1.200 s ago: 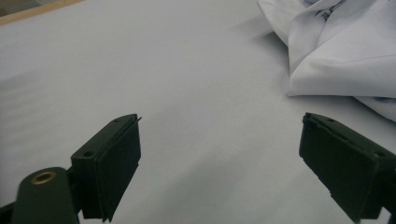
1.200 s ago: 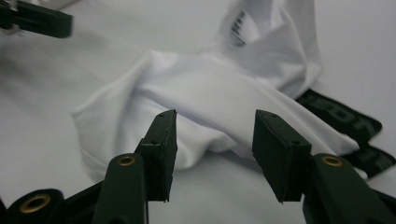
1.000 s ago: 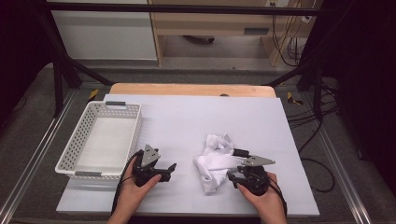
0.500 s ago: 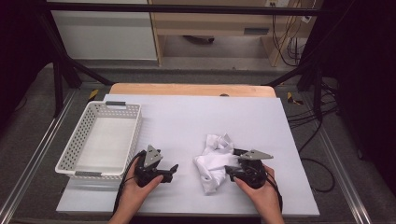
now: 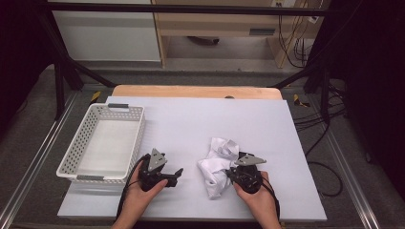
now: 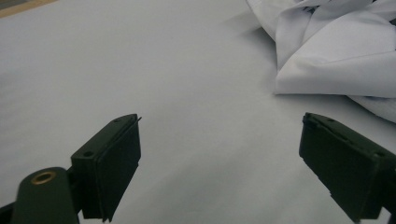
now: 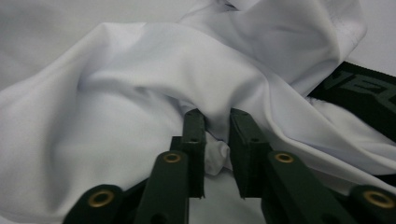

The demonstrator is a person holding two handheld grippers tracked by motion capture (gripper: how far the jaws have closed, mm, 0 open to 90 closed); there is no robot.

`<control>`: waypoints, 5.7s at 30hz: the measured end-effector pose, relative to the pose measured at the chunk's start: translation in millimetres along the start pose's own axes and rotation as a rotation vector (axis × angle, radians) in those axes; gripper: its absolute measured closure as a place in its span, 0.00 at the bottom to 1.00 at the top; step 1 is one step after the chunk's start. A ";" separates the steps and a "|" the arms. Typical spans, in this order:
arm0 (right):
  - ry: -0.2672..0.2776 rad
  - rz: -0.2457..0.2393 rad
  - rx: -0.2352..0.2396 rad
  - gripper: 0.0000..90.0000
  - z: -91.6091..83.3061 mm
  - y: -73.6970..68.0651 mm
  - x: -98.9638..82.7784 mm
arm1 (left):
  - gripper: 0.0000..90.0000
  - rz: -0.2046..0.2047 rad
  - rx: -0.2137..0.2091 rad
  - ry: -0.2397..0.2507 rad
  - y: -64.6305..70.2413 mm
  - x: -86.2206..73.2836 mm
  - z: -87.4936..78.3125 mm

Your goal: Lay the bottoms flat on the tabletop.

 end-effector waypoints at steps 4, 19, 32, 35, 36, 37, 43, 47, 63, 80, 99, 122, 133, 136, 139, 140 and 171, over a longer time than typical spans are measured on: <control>0.007 -0.010 0.016 0.96 -3.5 1.5 1.2 | 0.14 0.006 0.001 0.000 0.5 0.2 -0.5; 0.056 0.075 -0.100 0.96 -49.3 68.8 -27.7 | 0.14 0.001 0.002 0.012 -1.5 2.9 -5.2; 0.110 0.162 -0.125 0.36 -43.7 64.2 -9.0 | 0.14 0.007 -0.003 0.003 1.9 0.8 -2.9; 0.043 0.205 -0.103 0.30 -29.8 61.2 -14.7 | 0.14 0.007 -0.004 0.003 1.9 0.6 -3.2; 0.026 0.210 -0.088 0.29 -25.7 57.4 -16.4 | 0.14 0.006 -0.004 0.003 1.9 0.7 -3.3; 0.013 0.201 -0.079 0.28 -21.9 53.6 -17.5 | 0.14 0.005 -0.005 0.004 1.8 0.9 -3.3; -0.033 0.110 -0.120 0.56 -6.4 42.8 -12.8 | 0.14 0.003 -0.008 0.000 1.9 0.1 -2.1; -0.018 0.093 -0.098 0.78 -2.5 40.3 -5.7 | 0.14 0.002 -0.009 -0.002 3.0 -0.5 -1.4; 0.130 -0.257 0.130 0.80 25.0 -57.4 70.3 | 0.14 -0.032 0.008 0.027 -7.3 4.5 -10.2; 0.085 -0.200 0.141 0.40 17.4 -64.1 48.3 | 0.14 -0.019 0.005 0.026 -1.0 4.0 -9.1; 0.136 -0.118 0.081 0.48 -7.7 -37.4 57.4 | 0.18 0.018 -0.035 0.016 20.8 6.3 -8.5; 0.128 -0.137 0.118 0.63 19.7 -53.5 77.6 | 0.39 0.006 -0.016 -0.024 15.5 3.4 -8.7; 0.108 -0.195 0.148 0.97 11.8 -64.9 59.8 | 0.43 0.007 -0.031 -0.011 22.2 6.6 -11.2; 0.113 -0.207 0.133 0.99 2.3 -62.8 57.6 | 0.45 0.009 -0.035 -0.013 23.4 6.5 -11.7; 0.110 -0.210 0.130 0.99 -7.5 -59.9 53.2 | 0.48 0.012 -0.046 -0.016 26.5 6.1 -12.5; 0.107 -0.211 0.126 0.99 -10.4 -58.9 51.0 | 0.49 0.015 -0.049 -0.014 28.1 6.3 -13.0; 0.015 -0.208 0.177 0.99 -1.8 -65.2 21.7 | 0.75 0.183 -0.144 -0.053 78.8 -0.8 7.8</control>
Point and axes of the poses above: each handheld gripper's, and its own axes: z roughly forward along the jaws, x roughly out of its top, y roughly to its right, the point moved 10 cm from there along z, roughly forward along the jaws, and after that the axes turned 13 degrees about -z, right-handed, at the moved point
